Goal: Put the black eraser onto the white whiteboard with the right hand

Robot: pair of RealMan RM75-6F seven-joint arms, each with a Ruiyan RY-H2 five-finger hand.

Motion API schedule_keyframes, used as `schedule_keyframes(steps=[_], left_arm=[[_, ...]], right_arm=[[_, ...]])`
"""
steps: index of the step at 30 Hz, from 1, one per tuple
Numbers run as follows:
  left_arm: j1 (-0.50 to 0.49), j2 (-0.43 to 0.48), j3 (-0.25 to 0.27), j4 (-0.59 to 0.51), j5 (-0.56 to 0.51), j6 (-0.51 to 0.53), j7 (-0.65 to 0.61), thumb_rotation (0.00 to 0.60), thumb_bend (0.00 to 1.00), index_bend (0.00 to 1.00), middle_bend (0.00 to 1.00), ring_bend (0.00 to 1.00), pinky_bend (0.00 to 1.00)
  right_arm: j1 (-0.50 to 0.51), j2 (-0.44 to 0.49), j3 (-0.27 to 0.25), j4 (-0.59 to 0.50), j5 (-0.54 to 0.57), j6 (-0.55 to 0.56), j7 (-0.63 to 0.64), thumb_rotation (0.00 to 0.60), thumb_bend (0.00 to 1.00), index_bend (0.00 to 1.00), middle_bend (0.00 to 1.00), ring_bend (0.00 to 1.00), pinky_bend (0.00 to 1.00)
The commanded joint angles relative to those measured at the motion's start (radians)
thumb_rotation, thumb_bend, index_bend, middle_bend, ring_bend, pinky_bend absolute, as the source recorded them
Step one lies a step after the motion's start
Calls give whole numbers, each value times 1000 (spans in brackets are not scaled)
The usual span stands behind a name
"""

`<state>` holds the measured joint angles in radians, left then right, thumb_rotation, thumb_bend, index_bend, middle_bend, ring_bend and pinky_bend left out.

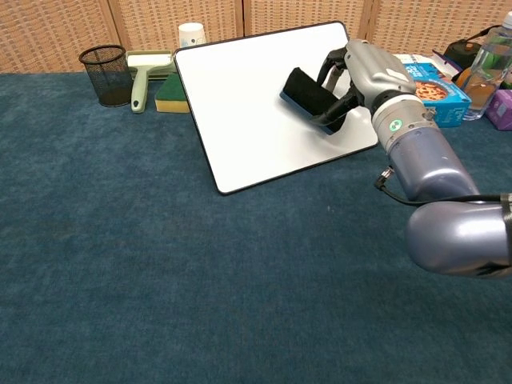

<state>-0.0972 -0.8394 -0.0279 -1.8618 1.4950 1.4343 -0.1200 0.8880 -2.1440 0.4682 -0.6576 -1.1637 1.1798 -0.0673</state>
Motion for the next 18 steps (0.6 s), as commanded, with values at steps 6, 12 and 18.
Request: schedule_keyframes(steps=[6,12,18], left_arm=[[2,0,0,1,0,4,-5,600,111,0,0,0,30],[2,-1,0,2,2,5,-6,600,112,0,0,0,30],[4,-2,1,3,7,10,-7,600,111,0,0,0,30]], right_arm=[[-4,16,-8,-41,7,-26,-28,600,0,4,0,0,1],[-12,40,-4,-95,22,-32,-67,600,0,0,0,0,0],[-26,53,8,-141,58,-38,-118,600,0,0,0,0,0]])
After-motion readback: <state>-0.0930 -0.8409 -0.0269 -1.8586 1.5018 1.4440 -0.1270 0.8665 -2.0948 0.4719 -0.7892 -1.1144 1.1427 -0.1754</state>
